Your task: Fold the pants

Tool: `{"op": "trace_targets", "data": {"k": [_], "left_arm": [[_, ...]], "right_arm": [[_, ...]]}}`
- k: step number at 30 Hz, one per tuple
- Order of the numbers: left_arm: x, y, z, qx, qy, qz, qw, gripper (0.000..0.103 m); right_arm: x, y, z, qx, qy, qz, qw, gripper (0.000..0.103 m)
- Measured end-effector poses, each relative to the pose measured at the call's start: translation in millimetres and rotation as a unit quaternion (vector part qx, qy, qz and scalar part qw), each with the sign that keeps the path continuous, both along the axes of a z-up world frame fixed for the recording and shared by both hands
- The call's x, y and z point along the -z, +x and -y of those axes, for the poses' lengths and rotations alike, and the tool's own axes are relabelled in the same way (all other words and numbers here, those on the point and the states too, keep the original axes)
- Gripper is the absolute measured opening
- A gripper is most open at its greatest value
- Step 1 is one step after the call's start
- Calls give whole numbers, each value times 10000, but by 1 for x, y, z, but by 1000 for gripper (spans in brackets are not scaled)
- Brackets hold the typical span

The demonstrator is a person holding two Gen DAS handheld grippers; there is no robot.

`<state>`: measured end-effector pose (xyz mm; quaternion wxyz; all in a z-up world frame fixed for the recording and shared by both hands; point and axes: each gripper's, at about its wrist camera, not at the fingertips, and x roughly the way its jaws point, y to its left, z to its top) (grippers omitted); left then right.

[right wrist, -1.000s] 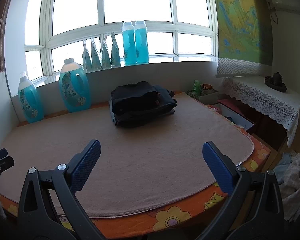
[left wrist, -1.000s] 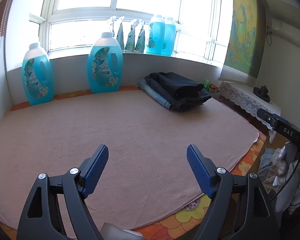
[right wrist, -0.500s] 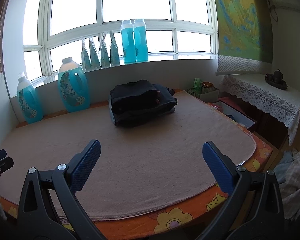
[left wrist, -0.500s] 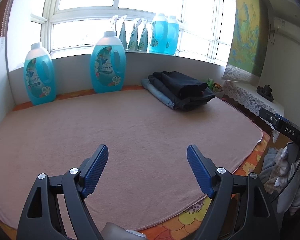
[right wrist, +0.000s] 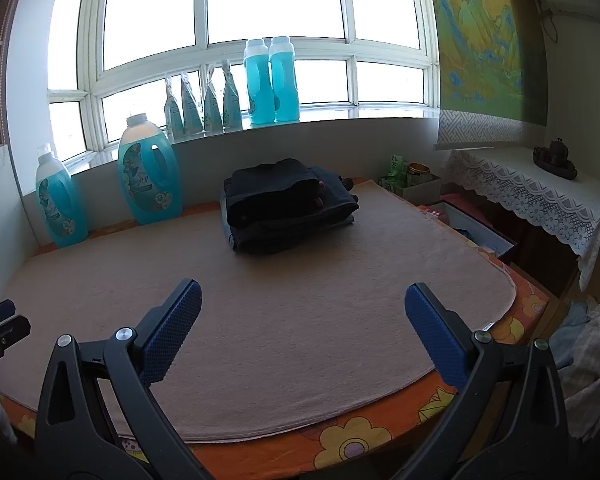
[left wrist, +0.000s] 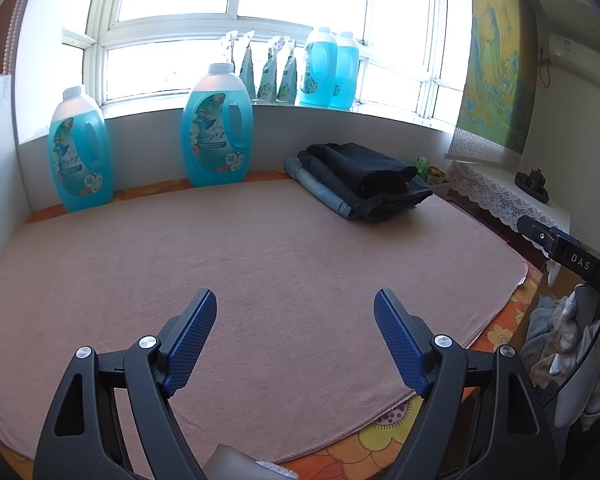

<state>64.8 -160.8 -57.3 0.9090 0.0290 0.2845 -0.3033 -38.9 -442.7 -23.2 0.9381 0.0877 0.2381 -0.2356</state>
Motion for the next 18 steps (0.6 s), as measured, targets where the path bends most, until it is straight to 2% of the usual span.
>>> {"op": "trace_targets", "data": {"k": [18], "left_arm": [[1, -2, -2, -93, 76, 67, 9999, 81]], "right_arm": [[2, 6, -5, -34, 63, -3, 10000, 103]]}}
